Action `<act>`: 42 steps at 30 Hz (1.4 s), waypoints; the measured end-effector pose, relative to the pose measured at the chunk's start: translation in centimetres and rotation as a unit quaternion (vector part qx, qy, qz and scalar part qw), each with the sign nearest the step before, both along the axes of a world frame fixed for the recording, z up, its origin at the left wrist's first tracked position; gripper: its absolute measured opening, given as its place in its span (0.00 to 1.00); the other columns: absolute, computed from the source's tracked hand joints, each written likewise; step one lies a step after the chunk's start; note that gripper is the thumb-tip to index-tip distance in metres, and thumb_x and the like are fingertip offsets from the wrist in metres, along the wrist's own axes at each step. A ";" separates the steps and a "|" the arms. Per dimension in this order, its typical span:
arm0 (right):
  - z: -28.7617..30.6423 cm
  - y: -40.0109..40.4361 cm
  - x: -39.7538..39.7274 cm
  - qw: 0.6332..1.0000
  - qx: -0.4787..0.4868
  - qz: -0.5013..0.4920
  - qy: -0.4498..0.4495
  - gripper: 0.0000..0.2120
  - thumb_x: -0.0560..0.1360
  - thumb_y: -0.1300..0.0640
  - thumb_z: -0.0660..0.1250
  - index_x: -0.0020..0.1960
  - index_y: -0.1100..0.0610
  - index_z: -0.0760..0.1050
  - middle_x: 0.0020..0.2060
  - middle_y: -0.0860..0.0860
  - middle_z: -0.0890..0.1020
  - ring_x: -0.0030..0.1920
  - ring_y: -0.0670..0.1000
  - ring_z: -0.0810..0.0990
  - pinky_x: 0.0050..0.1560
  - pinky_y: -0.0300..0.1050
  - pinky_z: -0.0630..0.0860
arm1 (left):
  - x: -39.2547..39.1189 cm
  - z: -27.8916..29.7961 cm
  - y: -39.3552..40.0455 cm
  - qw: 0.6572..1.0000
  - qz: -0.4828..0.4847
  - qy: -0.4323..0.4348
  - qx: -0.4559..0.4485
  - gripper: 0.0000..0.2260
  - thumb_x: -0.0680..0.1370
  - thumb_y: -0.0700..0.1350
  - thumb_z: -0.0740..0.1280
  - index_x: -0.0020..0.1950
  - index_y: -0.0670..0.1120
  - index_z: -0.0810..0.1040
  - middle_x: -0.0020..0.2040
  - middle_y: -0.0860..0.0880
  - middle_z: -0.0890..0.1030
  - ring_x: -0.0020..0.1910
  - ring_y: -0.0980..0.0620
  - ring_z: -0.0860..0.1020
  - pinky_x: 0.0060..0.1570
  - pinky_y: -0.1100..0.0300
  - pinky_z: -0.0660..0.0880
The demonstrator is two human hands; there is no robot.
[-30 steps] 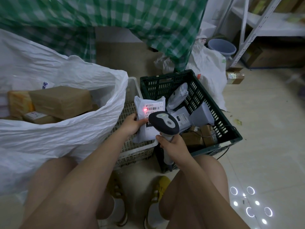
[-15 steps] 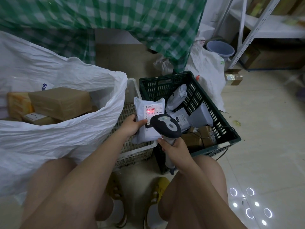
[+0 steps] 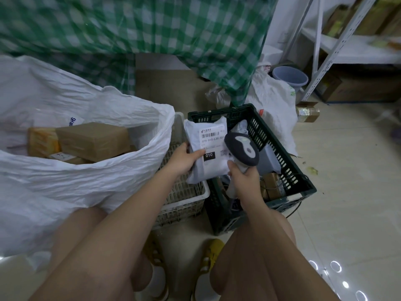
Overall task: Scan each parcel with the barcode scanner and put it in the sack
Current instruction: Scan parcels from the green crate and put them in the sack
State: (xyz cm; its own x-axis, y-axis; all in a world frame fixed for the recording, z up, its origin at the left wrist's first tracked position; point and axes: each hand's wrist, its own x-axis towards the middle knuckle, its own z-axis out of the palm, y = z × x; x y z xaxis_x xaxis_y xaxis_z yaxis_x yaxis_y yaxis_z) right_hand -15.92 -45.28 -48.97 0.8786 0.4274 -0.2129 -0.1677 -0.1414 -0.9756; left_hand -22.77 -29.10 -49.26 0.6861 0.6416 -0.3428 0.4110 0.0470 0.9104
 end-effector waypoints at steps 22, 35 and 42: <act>9.3 12.3 -4.4 0.996 0.029 0.075 -0.034 0.22 0.77 0.58 0.67 0.69 0.61 0.67 0.63 0.58 0.76 0.62 0.58 0.75 0.56 0.46 0.69 | -18.5 15.7 12.8 0.795 0.080 0.450 0.400 0.26 0.76 0.56 0.67 0.69 0.46 0.66 0.70 0.39 0.66 0.71 0.38 0.60 0.71 0.40 0.54; 8.5 4.7 -0.2 0.997 0.047 0.049 -0.022 0.24 0.78 0.60 0.67 0.71 0.58 0.65 0.61 0.51 0.75 0.61 0.55 0.74 0.65 0.53 0.71 | -9.2 14.7 4.5 0.918 0.004 0.023 0.397 0.15 0.79 0.49 0.65 0.64 0.46 0.75 0.60 0.49 0.78 0.60 0.50 0.76 0.59 0.56 0.72; 5.6 -1.0 4.2 0.999 0.037 0.002 0.004 0.25 0.79 0.59 0.65 0.73 0.58 0.62 0.64 0.50 0.72 0.62 0.53 0.72 0.62 0.49 0.70 | -0.6 9.1 -1.1 0.948 -0.115 0.023 0.296 0.15 0.80 0.49 0.65 0.65 0.47 0.74 0.58 0.49 0.78 0.57 0.50 0.77 0.59 0.52 0.74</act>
State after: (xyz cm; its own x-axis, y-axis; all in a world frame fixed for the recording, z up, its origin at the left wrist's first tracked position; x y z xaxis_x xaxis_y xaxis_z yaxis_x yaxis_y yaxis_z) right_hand -11.68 -46.27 -43.41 0.8749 0.4468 -0.1868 -0.1745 -0.0689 -0.9822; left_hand -23.36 -30.22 -40.20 0.8242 0.5664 -0.0013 0.3877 -0.5625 0.7303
